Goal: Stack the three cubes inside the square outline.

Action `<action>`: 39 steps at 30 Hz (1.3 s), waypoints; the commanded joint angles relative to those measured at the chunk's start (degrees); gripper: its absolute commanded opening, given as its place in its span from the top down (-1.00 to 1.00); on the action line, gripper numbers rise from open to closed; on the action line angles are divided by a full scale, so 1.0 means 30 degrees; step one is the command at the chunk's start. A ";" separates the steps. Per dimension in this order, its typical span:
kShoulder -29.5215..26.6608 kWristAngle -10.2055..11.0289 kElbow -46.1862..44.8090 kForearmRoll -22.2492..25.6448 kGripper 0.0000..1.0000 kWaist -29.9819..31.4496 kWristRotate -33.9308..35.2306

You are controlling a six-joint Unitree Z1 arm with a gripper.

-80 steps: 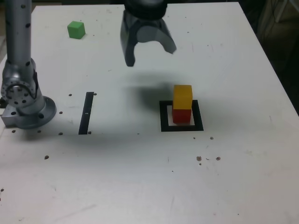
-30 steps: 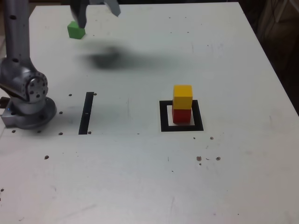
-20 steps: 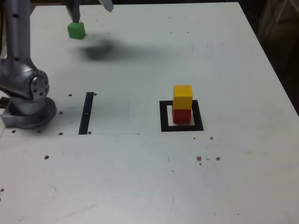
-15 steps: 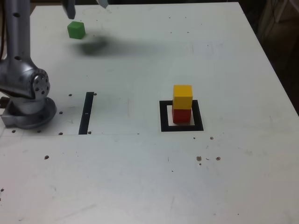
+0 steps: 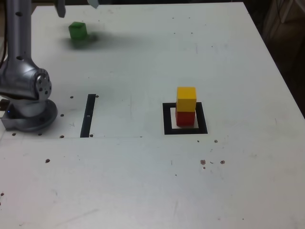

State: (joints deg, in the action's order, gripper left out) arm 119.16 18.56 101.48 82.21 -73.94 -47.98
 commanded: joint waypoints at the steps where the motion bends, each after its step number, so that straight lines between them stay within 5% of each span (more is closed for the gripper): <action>1: 0.0142 0.0166 0.0189 -0.0127 -0.99 -0.0178 -0.0270; 14: 0.0694 0.0222 0.0607 -0.1042 -1.00 -0.0592 -0.3425; 26: 0.0512 -0.0944 -0.1123 -0.3601 -1.00 -0.0607 -0.8965; 39: -0.0027 -0.1368 -0.2332 -0.4631 -0.99 -0.0740 -0.9403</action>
State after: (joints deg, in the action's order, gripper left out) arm 119.57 14.61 94.69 68.55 -76.03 -76.12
